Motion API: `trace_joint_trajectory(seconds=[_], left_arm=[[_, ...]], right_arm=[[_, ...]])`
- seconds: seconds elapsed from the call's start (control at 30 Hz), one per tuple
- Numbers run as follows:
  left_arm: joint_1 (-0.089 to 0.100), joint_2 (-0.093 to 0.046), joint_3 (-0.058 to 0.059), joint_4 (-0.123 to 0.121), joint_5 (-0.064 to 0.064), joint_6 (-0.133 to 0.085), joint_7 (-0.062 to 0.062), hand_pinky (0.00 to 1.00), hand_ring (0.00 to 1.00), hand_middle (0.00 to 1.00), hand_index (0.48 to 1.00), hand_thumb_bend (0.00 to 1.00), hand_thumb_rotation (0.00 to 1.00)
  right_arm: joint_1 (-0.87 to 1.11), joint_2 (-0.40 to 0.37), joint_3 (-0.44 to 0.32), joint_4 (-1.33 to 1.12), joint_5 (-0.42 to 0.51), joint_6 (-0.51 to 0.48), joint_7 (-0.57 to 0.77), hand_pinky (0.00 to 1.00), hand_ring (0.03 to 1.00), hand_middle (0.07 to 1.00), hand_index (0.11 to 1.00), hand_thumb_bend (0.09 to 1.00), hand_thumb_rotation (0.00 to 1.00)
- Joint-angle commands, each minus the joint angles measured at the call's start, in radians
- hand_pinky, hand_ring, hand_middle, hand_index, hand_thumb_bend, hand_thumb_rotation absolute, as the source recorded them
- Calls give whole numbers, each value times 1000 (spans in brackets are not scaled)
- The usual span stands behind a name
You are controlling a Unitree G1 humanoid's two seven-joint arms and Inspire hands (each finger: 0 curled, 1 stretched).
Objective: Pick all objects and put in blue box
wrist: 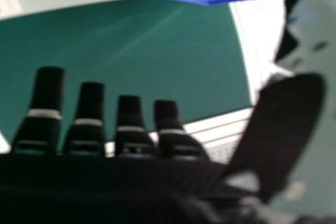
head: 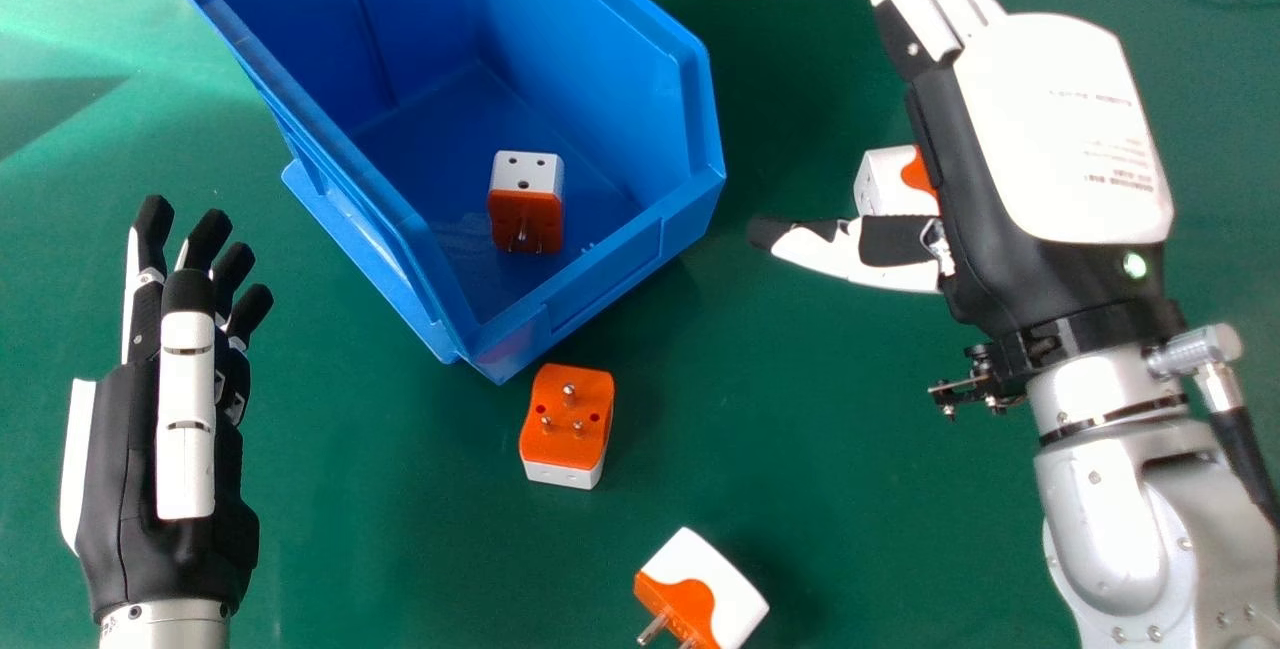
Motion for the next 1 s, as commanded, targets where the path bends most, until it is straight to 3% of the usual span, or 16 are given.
trace_joint_trajectory(seconds=[0.0,0.23,0.33,0.43,0.53,0.6,0.7,0.97], left_arm=[[6,3,7,-26,2,-21,1,940,946,957,993,486,874],[-6,11,10,-2,-2,-35,-13,956,950,960,995,473,896],[-8,11,10,-1,-5,-33,-14,964,956,965,998,480,901],[-11,14,11,-2,-4,-31,-13,968,959,968,999,480,905],[-12,16,13,-5,5,-26,-4,971,961,969,999,480,906],[-12,16,14,-6,4,-25,-1,973,961,967,994,485,904],[-14,17,16,-5,-5,-24,-5,971,960,965,991,487,902],[-14,22,20,-9,-10,-21,-13,962,954,961,980,486,878]], right_arm=[[-3,13,-18,4,3,5,-21,698,839,894,880,563,324],[-39,44,-19,100,-11,56,-19,766,889,934,919,554,427],[-66,51,-18,161,-9,78,-26,799,931,966,953,557,536],[-97,49,-14,219,-10,92,-37,807,945,979,963,554,569],[-133,43,-6,272,-18,114,-29,805,947,981,964,551,581],[-161,40,-1,310,-26,137,-18,798,943,981,960,546,589],[-204,37,6,370,-27,166,-22,794,939,980,958,544,589],[-299,43,9,511,-5,217,-63,772,913,963,936,549,561]])
